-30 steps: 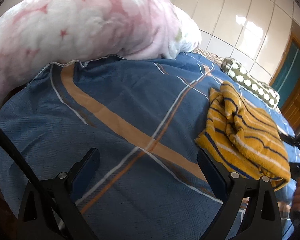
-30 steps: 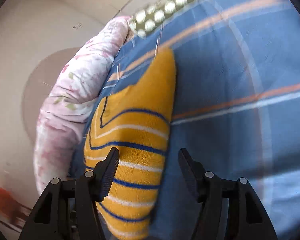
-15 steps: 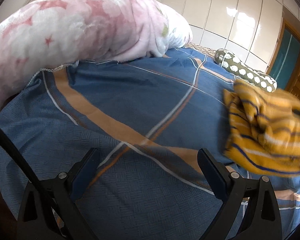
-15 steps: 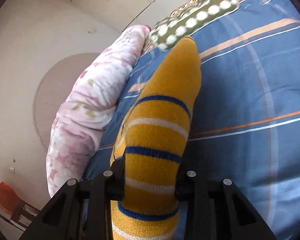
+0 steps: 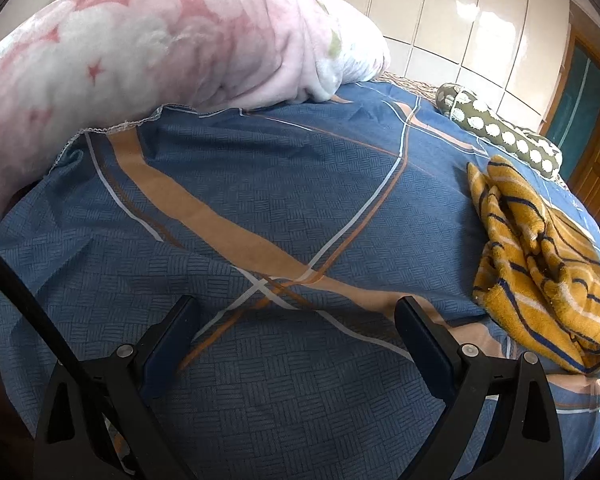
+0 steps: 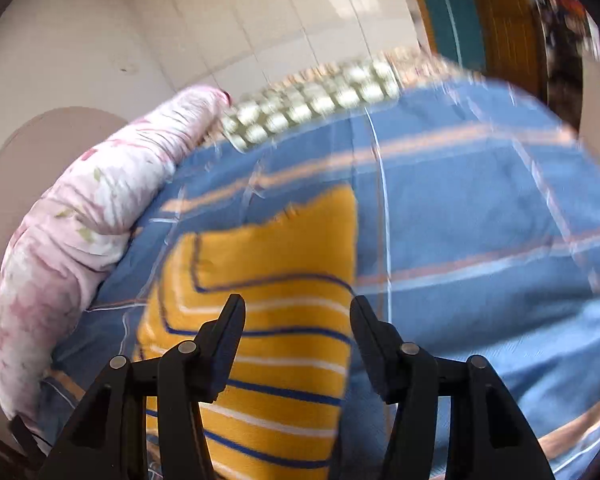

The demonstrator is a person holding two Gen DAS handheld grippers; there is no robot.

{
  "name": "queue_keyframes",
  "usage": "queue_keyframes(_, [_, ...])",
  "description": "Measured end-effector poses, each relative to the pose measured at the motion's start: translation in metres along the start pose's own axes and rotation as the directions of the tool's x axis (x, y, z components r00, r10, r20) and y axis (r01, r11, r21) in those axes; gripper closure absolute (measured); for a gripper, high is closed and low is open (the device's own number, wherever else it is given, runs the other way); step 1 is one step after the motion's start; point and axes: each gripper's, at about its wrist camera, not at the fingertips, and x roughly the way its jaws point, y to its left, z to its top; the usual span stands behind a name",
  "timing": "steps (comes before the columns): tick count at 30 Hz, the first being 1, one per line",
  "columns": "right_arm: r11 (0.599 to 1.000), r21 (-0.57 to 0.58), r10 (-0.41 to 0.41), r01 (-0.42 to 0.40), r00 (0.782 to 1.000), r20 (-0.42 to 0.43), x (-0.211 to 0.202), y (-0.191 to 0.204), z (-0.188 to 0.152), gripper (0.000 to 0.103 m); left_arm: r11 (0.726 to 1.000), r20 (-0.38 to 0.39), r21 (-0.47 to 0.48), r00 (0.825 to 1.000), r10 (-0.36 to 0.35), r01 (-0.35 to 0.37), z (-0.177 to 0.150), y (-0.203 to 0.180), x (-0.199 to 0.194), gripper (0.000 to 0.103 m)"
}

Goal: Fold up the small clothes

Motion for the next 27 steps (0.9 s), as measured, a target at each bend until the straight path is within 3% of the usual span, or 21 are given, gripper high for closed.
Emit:
queue_keyframes(3, [0.992, -0.026, 0.119, -0.123, 0.986, -0.114, 0.025, 0.030, -0.006, 0.081, 1.000, 0.002, -0.004, 1.000, -0.006, 0.006, 0.000, 0.001, -0.001, 0.006])
queue_keyframes(7, [0.984, -0.040, 0.157, -0.174, 0.950, -0.269, 0.081, 0.061, -0.036, 0.081, 1.000, 0.007, -0.004, 1.000, -0.008, 0.008, -0.001, 0.000, -0.004, 0.006])
queue_keyframes(10, [0.959, -0.032, 0.251, -0.283, 0.893, -0.374, 0.102, 0.091, -0.059, 0.080, 1.000, 0.009, 0.000, 1.000, -0.009, 0.009, -0.002, 0.000, -0.005, 0.006])
queue_keyframes(13, [0.944, -0.065, 0.278, -0.323, 0.887, -0.368, 0.091, 0.105, -0.062, 0.079, 1.000, 0.008, -0.004, 1.000, -0.015, 0.015, -0.003, 0.002, -0.006, 0.006])
queue_keyframes(17, [0.957, -0.094, 0.245, -0.274, 0.940, -0.239, 0.037, 0.082, -0.068, 0.079, 1.000, 0.031, -0.012, 0.999, -0.024, 0.024, -0.003, 0.004, -0.012, 0.006])
queue_keyframes(20, [0.971, -0.216, 0.072, -0.101, 0.988, -0.135, -0.016, 0.056, -0.092, 0.068, 1.000, 0.104, 0.011, 0.995, -0.003, 0.002, -0.004, -0.002, -0.028, 0.006])
queue_keyframes(21, [0.968, -0.249, 0.009, -0.034, 0.995, -0.100, -0.032, 0.046, -0.100, 0.061, 1.000, 0.139, 0.025, 0.990, 0.011, -0.014, -0.006, -0.005, -0.036, 0.006])
queue_keyframes(24, [0.969, -0.219, -0.120, 0.111, 0.993, -0.024, -0.075, 0.002, -0.115, 0.058, 0.995, 0.236, 0.071, 0.970, 0.047, -0.066, -0.017, -0.018, -0.073, 0.006])
queue_keyframes(27, [0.984, -0.122, -0.129, 0.130, 0.992, 0.013, -0.106, -0.032, -0.123, 0.054, 0.991, 0.270, 0.116, 0.963, 0.028, -0.061, -0.026, -0.031, -0.111, 0.004])
